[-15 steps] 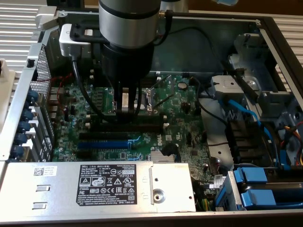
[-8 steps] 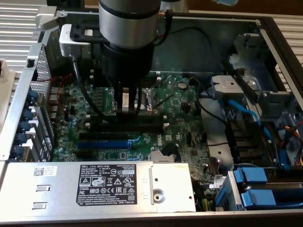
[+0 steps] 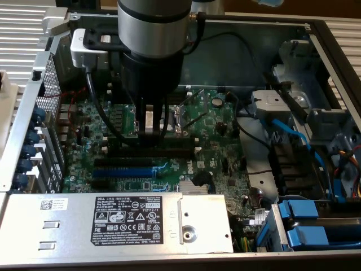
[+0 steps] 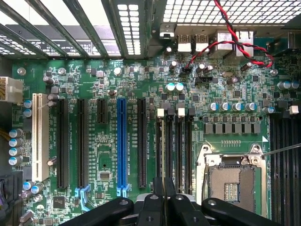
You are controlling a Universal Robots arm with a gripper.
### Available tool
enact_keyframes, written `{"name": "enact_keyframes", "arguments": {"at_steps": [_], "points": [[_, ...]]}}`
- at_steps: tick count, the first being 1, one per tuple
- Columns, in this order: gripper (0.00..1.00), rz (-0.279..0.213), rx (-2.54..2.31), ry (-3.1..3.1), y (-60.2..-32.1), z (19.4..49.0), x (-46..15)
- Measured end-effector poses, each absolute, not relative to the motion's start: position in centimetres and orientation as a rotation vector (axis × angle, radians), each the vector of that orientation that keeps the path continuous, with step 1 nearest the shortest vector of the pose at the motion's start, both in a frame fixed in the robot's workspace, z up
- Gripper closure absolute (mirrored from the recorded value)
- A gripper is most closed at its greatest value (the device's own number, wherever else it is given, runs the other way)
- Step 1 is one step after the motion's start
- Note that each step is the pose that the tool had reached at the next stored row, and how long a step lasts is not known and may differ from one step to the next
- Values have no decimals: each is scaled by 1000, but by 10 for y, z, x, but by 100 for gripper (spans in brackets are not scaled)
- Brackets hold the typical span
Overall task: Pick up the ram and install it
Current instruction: 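Insert the ram into the slot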
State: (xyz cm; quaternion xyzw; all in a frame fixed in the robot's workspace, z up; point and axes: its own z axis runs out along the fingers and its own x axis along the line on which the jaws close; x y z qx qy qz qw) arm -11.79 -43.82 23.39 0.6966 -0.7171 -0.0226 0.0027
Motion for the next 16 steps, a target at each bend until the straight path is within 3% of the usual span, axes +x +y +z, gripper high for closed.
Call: {"name": "enact_keyframes", "arguments": {"at_steps": [16], "points": [[88,-71,2184,-2249,-437,233,-118]]}}
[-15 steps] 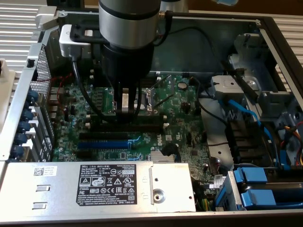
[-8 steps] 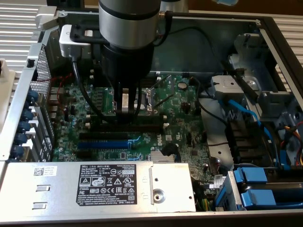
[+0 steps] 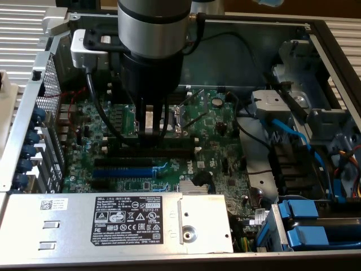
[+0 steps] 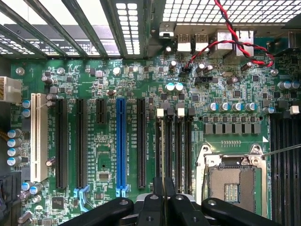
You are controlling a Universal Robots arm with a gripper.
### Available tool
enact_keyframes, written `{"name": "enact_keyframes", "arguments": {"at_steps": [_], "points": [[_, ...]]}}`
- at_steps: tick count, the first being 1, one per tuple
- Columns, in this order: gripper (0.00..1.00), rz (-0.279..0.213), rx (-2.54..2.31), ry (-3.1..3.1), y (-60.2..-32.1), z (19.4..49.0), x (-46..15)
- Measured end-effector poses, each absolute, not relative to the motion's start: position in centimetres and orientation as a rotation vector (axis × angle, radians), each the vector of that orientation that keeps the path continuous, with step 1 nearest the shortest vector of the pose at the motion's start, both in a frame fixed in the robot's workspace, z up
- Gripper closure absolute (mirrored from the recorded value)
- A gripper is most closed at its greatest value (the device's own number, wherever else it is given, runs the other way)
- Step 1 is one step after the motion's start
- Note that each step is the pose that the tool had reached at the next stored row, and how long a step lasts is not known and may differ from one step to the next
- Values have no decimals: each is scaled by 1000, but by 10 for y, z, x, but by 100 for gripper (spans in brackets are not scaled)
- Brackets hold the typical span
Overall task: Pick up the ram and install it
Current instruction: 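Insert the ram into the slot, then press down the ram until it locks into place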
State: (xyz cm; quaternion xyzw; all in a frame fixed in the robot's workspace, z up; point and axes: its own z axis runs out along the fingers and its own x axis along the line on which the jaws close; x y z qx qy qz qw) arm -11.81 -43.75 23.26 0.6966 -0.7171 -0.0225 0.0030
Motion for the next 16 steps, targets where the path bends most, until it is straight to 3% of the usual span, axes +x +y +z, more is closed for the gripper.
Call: {"name": "enact_keyframes", "arguments": {"at_steps": [16], "points": [[88,-81,2179,-2244,-437,232,-117]]}}
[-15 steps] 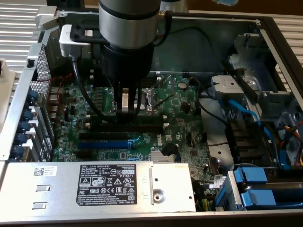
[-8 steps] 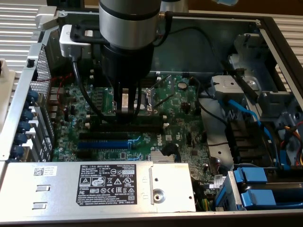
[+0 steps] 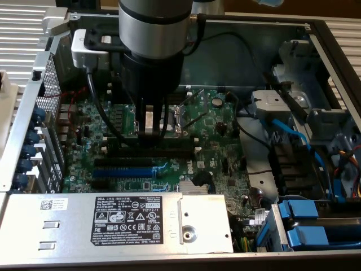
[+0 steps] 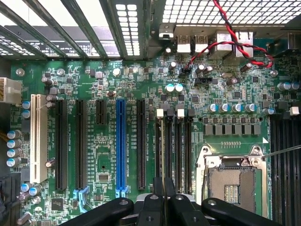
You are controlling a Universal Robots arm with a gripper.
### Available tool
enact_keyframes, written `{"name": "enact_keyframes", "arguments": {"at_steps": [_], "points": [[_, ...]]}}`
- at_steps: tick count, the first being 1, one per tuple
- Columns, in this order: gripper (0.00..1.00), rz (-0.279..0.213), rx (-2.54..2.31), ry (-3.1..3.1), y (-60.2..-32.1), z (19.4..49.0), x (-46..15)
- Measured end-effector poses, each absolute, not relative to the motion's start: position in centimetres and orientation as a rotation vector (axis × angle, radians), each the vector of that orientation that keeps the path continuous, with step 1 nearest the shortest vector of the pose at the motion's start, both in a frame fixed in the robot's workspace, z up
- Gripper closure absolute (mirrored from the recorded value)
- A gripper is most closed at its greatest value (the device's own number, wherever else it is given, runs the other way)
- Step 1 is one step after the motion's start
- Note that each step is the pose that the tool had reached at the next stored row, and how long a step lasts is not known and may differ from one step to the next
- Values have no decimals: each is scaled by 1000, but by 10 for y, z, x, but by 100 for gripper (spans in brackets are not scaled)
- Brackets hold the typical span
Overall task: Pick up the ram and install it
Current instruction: 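Press down the ram until it locks into place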
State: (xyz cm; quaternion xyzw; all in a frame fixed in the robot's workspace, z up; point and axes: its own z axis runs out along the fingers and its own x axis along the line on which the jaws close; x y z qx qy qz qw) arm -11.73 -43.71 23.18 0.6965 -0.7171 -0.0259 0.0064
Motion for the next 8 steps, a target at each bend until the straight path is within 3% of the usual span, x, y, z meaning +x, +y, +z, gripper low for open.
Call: {"name": "enact_keyframes", "arguments": {"at_steps": [8], "points": [[88,-87,2176,-2241,-437,232,-115]]}}
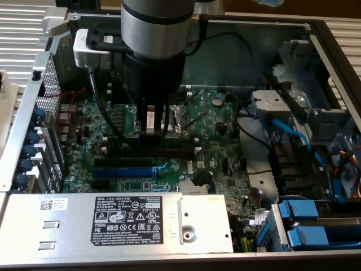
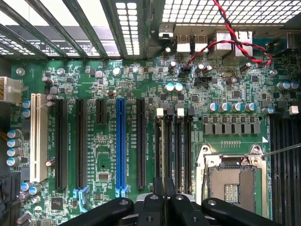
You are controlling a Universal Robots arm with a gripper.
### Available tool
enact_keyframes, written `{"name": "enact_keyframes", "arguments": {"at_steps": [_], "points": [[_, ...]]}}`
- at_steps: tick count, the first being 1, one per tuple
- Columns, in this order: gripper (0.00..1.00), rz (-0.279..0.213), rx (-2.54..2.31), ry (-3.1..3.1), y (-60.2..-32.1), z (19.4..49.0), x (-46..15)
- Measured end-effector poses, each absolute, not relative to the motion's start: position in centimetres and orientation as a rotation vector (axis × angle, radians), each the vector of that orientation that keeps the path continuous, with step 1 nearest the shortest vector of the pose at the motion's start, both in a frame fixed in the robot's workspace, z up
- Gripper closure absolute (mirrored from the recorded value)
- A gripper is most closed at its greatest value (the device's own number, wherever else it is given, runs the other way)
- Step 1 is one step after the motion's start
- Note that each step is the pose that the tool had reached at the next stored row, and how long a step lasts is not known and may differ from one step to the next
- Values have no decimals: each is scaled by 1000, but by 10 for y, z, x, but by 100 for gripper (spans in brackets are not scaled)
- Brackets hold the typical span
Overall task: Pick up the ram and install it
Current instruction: 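Press down the ram until it locks into place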
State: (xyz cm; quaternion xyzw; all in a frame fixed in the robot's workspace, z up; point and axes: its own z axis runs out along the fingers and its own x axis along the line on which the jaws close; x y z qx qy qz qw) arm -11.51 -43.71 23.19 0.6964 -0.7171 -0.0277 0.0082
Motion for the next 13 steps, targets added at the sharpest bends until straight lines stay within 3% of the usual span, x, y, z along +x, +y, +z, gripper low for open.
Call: {"name": "enact_keyframes", "arguments": {"at_steps": [13], "points": [[88,-91,2169,-2234,-437,233,-115]]}}
